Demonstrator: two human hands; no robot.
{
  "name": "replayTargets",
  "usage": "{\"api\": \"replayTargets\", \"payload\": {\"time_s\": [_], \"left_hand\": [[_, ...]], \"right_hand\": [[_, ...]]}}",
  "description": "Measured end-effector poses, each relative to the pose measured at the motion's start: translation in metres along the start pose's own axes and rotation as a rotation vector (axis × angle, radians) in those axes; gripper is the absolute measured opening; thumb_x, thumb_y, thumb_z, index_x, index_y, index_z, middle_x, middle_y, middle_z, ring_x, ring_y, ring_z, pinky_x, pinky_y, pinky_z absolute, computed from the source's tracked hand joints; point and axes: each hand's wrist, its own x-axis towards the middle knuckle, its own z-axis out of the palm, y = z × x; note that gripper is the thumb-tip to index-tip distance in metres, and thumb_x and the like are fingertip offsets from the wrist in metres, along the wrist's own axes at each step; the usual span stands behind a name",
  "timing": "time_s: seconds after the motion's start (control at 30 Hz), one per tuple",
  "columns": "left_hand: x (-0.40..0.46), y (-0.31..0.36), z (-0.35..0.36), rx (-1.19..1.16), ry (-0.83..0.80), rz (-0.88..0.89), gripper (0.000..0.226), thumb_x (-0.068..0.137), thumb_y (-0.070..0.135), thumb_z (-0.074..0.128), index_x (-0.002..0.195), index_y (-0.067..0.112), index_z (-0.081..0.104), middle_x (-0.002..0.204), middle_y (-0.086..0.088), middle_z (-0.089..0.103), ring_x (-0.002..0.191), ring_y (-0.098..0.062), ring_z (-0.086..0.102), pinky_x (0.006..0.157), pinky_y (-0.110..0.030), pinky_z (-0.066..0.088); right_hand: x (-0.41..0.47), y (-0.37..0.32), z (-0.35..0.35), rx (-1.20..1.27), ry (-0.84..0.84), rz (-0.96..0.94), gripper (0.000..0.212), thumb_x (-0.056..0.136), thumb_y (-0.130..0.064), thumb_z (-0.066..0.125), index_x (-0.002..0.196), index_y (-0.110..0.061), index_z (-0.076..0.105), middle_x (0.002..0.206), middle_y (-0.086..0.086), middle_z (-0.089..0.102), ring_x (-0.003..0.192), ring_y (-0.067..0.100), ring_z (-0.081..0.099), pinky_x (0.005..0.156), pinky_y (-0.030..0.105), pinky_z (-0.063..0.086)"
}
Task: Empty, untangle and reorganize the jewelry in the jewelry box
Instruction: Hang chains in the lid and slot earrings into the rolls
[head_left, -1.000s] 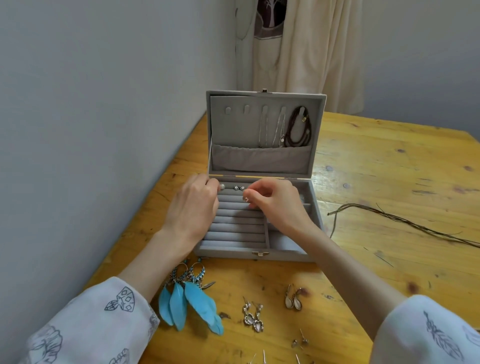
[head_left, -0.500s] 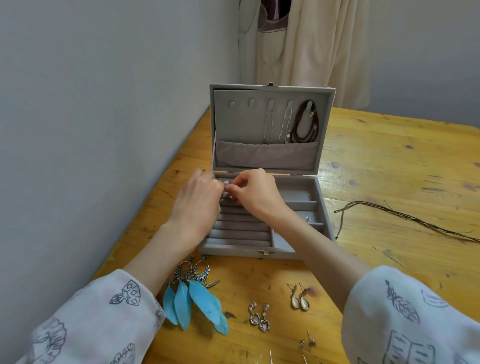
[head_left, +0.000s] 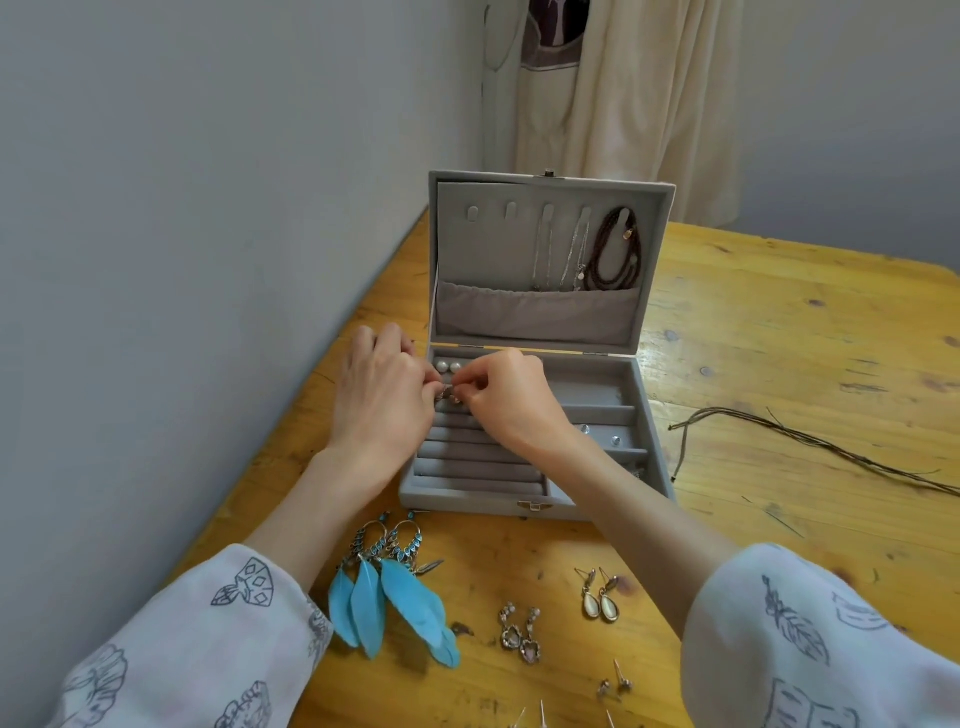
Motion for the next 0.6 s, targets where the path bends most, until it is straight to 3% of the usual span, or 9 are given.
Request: {"api": "replayTargets", "payload": {"time_s": [0.3,0.47,0.6], "left_hand": [[-0.005,0.002,0.001,-0.035,0.000,-0.024,0.024,0.088,0.027,0.057,0.106,0.016,0.069,0.104,-0.006,0.055,0.099,-0.023,0.039,0.082,-0.031,0.035],[-0.018,-0.002,-0.012,-0.447,-0.115,-0.173,0.029,0.093,0.020,0.049,0.119,0.017,0.061,0.123,-0.008,0.056,0.114,-0.023,0.047,0.096,-0.034,0.036],[-0.049,0.008,-0.027,-0.553,-0.039,-0.157,0.027,0.093,0.016,0.048,0.117,0.020,0.059,0.117,-0.001,0.056,0.108,-0.015,0.049,0.091,-0.025,0.039]], "right_hand": [[-0.003,0.000,0.005,-0.051,0.076,-0.014,0.016,0.088,-0.008,0.054,0.092,-0.005,0.069,0.091,0.012,0.069,0.092,0.025,0.060,0.084,0.039,0.049],[-0.018,0.001,-0.005,-0.014,0.046,-0.022,0.026,0.093,-0.010,0.047,0.113,-0.006,0.063,0.111,0.013,0.063,0.104,0.024,0.056,0.093,0.031,0.044],[-0.059,0.000,-0.028,0.115,0.122,-0.010,0.025,0.093,-0.012,0.047,0.113,-0.012,0.062,0.107,0.004,0.063,0.096,0.013,0.058,0.084,0.020,0.044]]}}
